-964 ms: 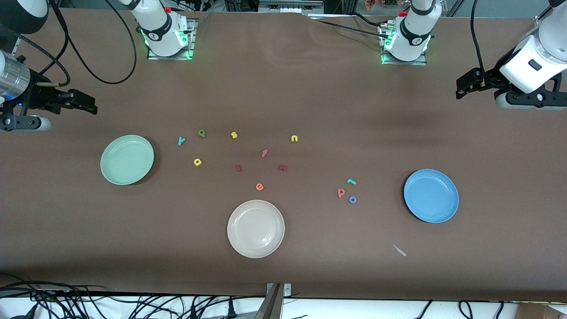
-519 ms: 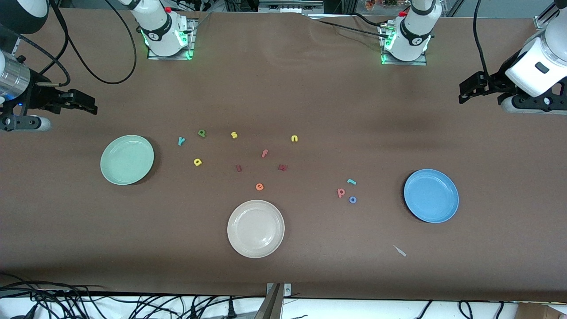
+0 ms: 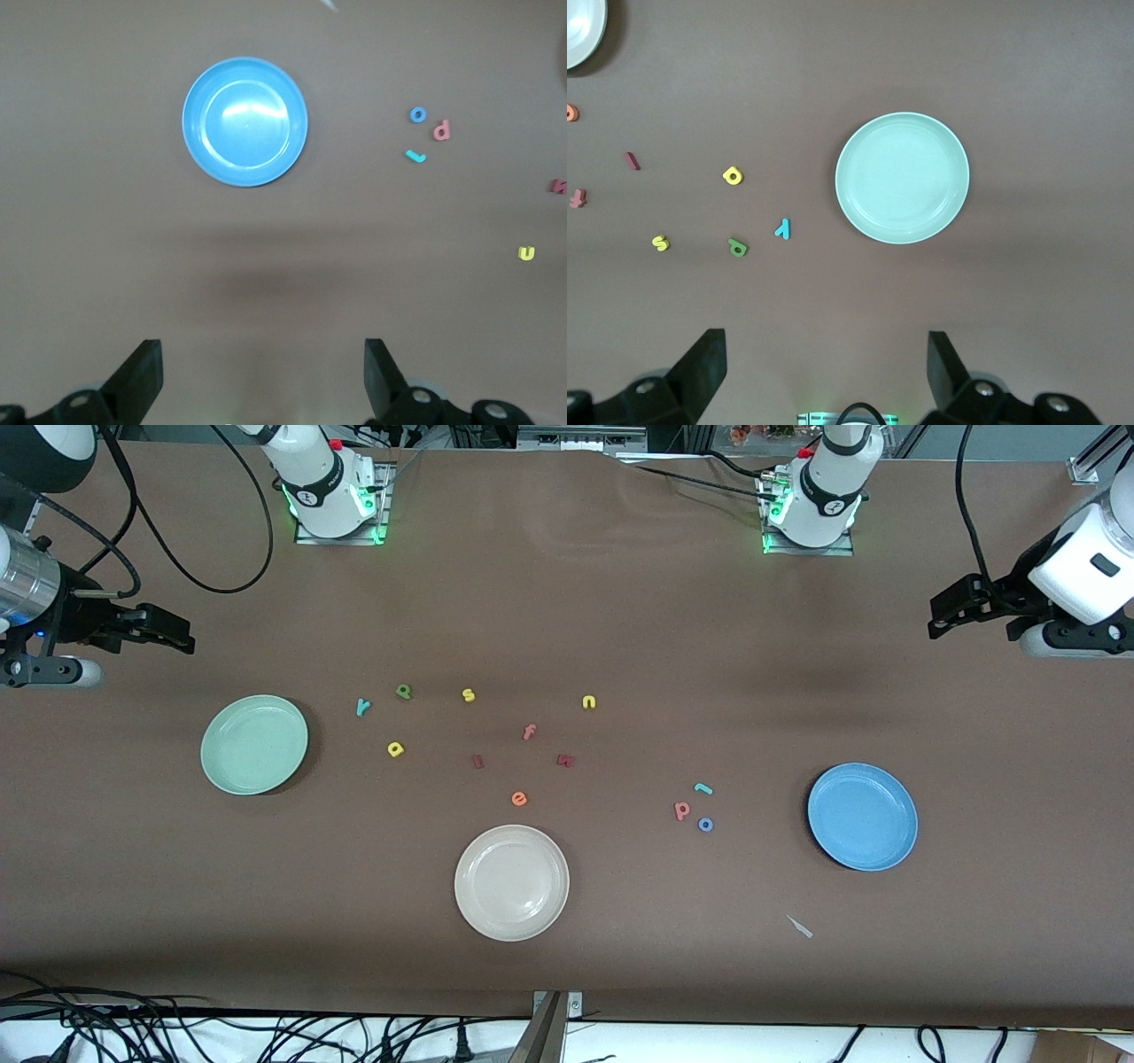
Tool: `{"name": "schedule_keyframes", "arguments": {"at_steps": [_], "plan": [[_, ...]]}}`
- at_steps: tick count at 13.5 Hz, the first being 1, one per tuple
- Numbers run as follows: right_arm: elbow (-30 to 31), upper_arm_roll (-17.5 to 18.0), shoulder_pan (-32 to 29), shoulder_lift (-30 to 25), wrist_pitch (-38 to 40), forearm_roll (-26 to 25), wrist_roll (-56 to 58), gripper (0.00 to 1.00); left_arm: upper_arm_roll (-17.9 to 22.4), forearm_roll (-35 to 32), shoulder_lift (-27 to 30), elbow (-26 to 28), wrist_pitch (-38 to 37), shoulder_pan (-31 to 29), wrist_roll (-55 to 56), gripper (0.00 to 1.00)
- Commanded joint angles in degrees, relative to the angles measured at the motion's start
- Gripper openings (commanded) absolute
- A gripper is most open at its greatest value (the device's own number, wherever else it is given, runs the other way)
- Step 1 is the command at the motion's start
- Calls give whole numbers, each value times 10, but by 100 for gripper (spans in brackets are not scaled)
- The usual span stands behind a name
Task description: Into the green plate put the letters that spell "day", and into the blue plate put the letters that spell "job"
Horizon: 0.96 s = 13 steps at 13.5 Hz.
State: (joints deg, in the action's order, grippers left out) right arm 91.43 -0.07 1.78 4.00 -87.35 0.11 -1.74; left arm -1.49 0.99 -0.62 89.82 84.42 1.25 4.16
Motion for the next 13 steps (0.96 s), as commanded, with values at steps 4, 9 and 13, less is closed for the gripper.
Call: {"name": "schedule_keyframes", "arguments": {"at_steps": [4, 9, 13], "plan": [[8, -2, 1, -7, 2, 4, 3, 100, -4, 1, -11, -21, -42, -33, 1, 100], [8, -2, 1, -7, 2, 4, 3, 100, -5, 0, -11, -25, -45, -26, -1, 100], [9, -2, 1, -7, 2, 5, 3, 100, -9, -12, -12, -26, -37, -23, -1, 100]]}}
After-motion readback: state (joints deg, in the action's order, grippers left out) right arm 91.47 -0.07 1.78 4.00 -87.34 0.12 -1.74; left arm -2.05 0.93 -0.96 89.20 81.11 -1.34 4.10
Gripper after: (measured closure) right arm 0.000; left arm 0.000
